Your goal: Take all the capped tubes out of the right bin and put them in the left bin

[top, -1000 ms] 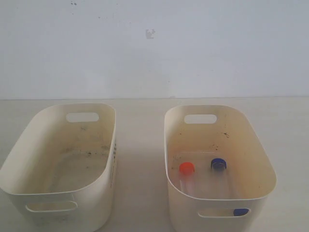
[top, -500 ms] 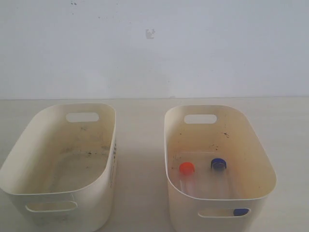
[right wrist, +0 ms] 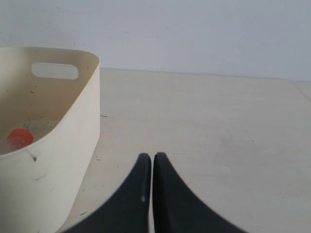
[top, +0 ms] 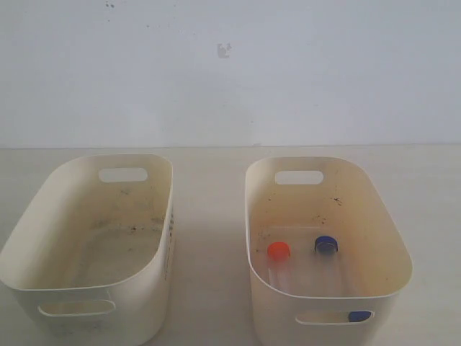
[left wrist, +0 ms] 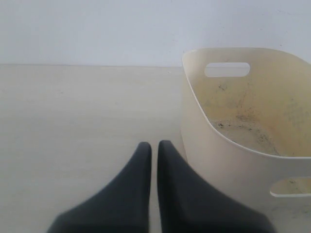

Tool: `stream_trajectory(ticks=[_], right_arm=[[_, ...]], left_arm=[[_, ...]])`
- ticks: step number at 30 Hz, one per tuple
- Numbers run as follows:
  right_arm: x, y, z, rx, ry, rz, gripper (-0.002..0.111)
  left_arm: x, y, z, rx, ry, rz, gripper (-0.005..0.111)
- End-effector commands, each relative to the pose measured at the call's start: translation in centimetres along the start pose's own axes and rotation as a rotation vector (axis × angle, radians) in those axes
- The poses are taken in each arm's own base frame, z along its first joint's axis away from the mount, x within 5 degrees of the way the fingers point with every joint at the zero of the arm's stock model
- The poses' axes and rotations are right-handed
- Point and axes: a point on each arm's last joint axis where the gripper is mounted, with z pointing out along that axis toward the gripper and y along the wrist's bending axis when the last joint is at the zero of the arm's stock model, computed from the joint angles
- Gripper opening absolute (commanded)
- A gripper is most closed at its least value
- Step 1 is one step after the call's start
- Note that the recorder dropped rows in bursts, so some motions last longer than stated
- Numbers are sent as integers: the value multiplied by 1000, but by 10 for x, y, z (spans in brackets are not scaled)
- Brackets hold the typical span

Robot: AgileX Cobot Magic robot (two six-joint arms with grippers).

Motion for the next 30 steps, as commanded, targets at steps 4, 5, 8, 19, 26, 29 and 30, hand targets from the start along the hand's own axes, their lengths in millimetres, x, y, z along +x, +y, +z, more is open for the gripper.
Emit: stream_trajectory(ticks=[4, 5, 8, 19, 26, 29, 30], right_arm=[[-2, 0, 0, 1, -19, -21, 1], [-2, 0, 0, 2, -24, -30, 1], [-7, 0, -1, -2, -77, -54, 1], [-48, 9, -15, -114, -556, 33, 1], [-72, 7, -26, -100, -584, 38, 1], [-92, 3, -29, -69, -503, 41, 1], [-99, 3, -28, -60, -466, 42, 1]], left_arm=[[0, 0, 0, -3, -4, -4, 4], [0, 0, 0, -3, -4, -4, 4], [0, 0, 0, -3, -4, -4, 4], [0, 0, 0, -3, -4, -4, 4], [0, 0, 0, -3, -4, -4, 4], [0, 0, 0, -3, -4, -4, 4], [0, 0, 0, -3, -4, -4, 4]])
